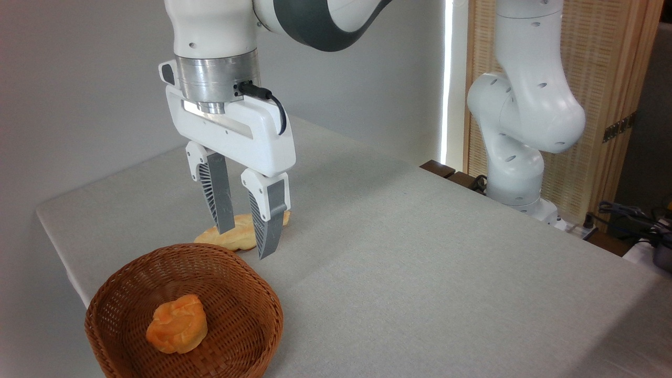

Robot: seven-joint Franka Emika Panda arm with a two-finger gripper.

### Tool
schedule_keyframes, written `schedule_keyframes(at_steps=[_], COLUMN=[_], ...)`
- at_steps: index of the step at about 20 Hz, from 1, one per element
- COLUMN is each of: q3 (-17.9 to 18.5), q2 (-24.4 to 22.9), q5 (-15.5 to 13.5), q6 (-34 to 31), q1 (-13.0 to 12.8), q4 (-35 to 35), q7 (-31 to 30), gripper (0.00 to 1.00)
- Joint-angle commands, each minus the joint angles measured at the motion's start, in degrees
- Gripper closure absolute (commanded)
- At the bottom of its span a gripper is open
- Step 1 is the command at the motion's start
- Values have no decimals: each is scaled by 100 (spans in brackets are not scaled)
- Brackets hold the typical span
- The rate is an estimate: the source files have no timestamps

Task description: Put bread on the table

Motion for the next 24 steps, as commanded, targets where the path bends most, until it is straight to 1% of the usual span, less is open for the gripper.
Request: schedule_keyframes(at_steps=[1,15,17,18,21,23,24], q3=[-35,-52,-61,-61,-149,-315,-351], q2=[-23,-41,-32,-14,30,152,205], q5=[-172,-173,-182,-182,-182,-173,-121], q6=[-112,-85,2,72,721,1143,1284], q1=[-7,-16,-33,-42,-51,-77,-77], q4=[29,-32,-58,-76,-278,-331,-383], q7=[-79,-62,-53,-53,-36,-1,0], gripper=[0,0,0,0,0,0,0])
